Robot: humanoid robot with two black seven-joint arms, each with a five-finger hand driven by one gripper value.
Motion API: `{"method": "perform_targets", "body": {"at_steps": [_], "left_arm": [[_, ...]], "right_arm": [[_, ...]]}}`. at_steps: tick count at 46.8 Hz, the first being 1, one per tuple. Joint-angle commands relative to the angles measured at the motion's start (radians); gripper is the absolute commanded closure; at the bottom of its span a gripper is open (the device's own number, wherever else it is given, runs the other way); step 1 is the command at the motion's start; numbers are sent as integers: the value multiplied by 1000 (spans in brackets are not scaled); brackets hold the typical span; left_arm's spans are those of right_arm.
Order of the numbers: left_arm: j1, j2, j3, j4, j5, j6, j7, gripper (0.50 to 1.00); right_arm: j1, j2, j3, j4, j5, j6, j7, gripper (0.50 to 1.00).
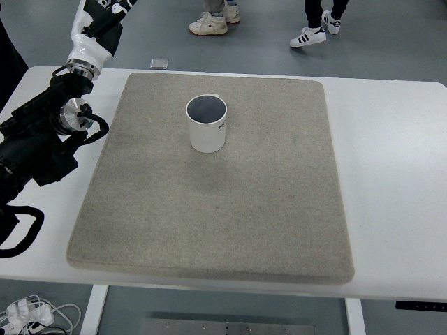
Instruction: Flip white cup upright
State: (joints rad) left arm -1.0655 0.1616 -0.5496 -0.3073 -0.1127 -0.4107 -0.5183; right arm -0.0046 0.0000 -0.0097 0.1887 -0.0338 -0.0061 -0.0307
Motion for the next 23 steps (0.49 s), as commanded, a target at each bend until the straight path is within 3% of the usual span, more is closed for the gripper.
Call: {"method": "perform_targets", "body": {"at_steps": [1,23], "left_arm": [[5,1,-7,2,-16,-31,58,512],[13,-2,-69,13,-223,-5,313,512]], "right_arm": [[0,0,4,0,0,0,0,548],[-5,0,4,2,-3,2,0,548]]}}
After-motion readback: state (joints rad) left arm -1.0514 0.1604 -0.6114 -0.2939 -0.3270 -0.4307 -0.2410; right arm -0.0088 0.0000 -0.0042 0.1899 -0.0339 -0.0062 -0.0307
